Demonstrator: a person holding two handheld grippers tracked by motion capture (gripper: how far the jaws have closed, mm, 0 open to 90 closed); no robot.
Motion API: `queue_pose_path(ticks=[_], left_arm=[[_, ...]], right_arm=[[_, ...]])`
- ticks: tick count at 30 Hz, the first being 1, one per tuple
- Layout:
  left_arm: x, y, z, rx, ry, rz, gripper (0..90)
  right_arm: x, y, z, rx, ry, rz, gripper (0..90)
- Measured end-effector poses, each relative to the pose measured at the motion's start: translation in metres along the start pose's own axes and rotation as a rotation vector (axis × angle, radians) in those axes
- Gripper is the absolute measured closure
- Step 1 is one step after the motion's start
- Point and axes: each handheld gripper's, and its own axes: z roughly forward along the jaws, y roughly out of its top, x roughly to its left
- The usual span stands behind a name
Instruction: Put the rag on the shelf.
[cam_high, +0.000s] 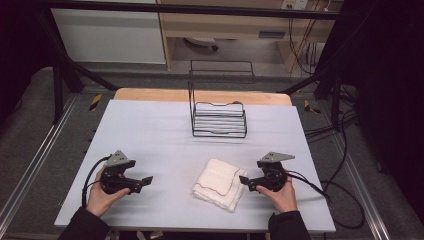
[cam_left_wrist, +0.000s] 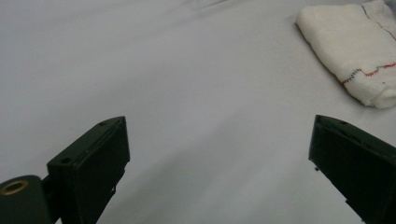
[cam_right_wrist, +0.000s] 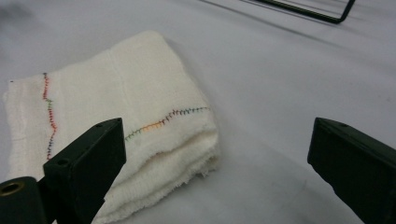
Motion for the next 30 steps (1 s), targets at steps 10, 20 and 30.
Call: queue_pose_path(ticks=[10, 20, 30], left_arm=[[-0.030, 0.033, 0.027, 0.014, -0.028, 0.053, 7.7], [-0.057, 0.068, 0.057, 0.013, -0.060, 0.073, 11.3], [-0.075, 0.090, 0.092, 0.034, -0.064, 0.073, 16.5]], right_arm=[[-0.002, -0.005, -0.003, 0.003, -0.034, 0.008, 2.2], [-0.001, -0.005, -0.005, -0.006, -0.040, -0.002, 2.2], [-0.001, -0.005, -0.006, -0.012, -0.041, 0.001, 2.1]])
